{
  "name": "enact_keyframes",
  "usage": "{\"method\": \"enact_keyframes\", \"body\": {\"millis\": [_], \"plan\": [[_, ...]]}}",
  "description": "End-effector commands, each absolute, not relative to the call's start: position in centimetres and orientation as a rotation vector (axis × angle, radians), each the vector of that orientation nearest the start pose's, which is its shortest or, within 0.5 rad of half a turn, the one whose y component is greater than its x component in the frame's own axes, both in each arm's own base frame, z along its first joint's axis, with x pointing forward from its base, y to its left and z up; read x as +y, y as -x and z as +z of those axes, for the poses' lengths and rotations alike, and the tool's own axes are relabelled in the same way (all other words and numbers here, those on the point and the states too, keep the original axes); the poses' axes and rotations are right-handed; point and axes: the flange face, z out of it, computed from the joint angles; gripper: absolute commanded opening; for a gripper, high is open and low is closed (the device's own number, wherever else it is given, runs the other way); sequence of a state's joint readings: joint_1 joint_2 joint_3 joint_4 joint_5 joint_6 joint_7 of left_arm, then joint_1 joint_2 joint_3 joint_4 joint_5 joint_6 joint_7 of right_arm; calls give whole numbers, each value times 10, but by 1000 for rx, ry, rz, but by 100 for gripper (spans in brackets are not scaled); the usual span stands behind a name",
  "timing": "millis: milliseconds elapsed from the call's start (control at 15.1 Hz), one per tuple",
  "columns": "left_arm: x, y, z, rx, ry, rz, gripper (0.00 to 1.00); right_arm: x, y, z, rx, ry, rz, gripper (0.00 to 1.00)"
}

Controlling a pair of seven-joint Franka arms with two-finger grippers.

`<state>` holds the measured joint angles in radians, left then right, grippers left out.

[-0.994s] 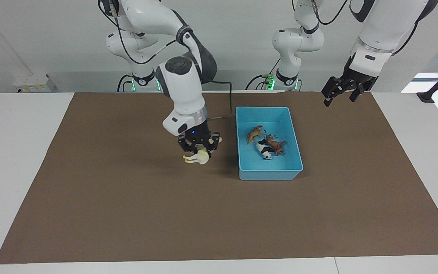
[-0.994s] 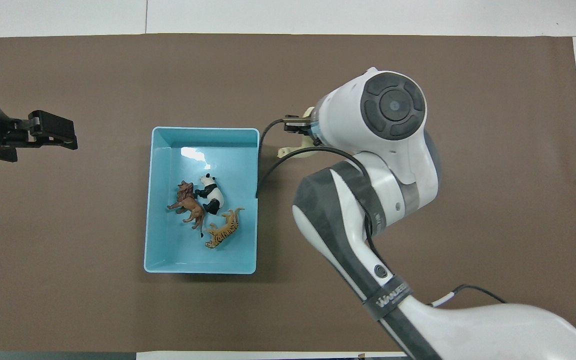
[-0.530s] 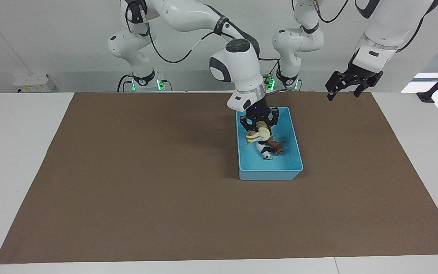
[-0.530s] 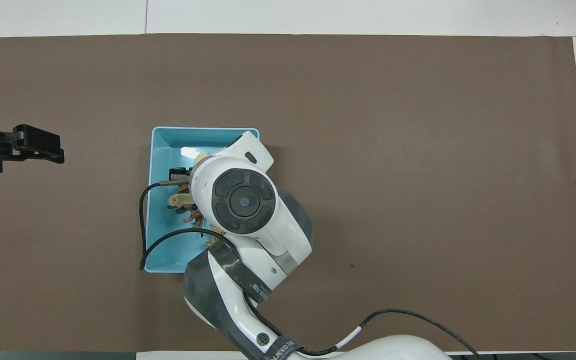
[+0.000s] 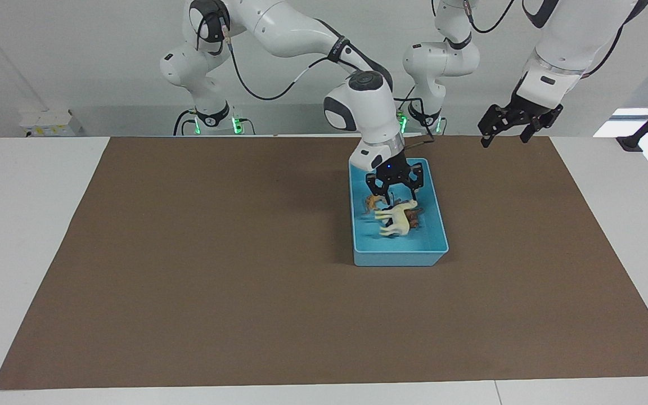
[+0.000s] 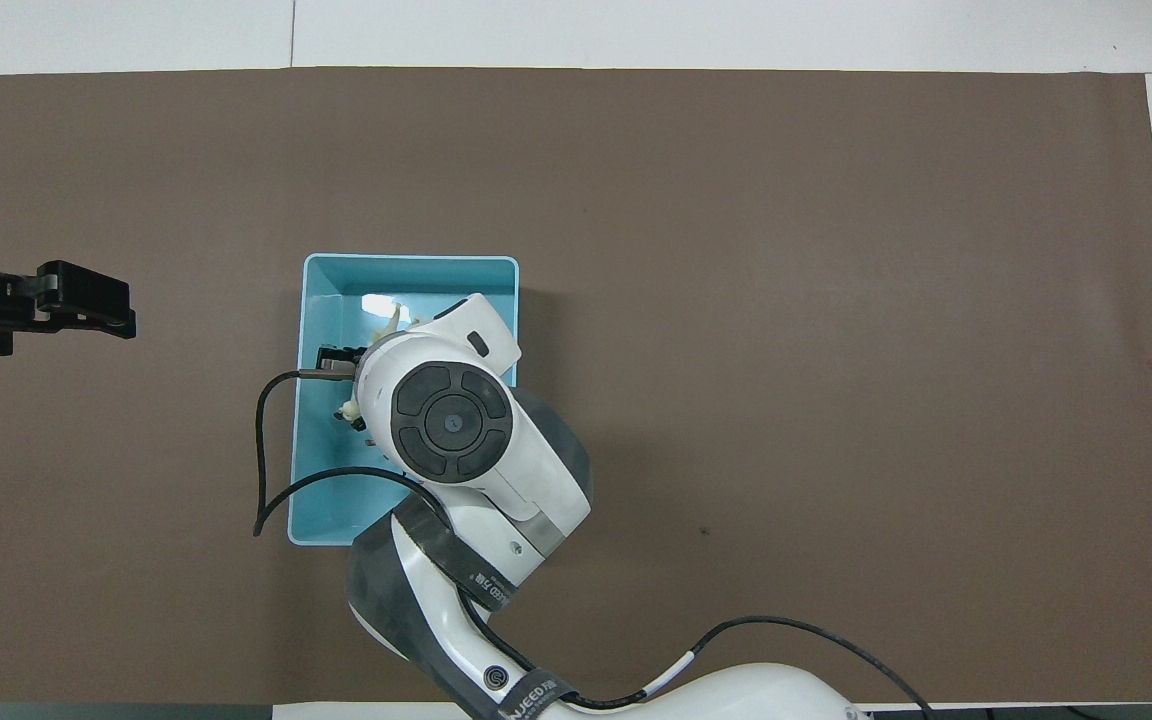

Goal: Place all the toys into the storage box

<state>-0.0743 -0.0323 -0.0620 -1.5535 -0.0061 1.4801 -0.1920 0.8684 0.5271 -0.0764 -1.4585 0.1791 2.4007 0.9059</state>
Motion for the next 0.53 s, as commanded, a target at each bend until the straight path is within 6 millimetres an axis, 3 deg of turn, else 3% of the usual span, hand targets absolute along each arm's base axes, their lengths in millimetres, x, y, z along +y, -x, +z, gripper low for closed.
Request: {"method": "enact_keyframes", "body": {"millis": [0,133,265,464], "plan": [[-76,-520,640,-55,3132,88,100,512,-529,457,404,2699,-232,100],[-83,-519,640,-36,3132,91,100,474,-546,487,461,2711,-230,100],[-82,-520,642,-48,3131,81,100,421,-567,506,507,2752,-219,100],[-80,-519,641,-55,3131,81,100,332,-595,532,422,2825,-210,100]]}}
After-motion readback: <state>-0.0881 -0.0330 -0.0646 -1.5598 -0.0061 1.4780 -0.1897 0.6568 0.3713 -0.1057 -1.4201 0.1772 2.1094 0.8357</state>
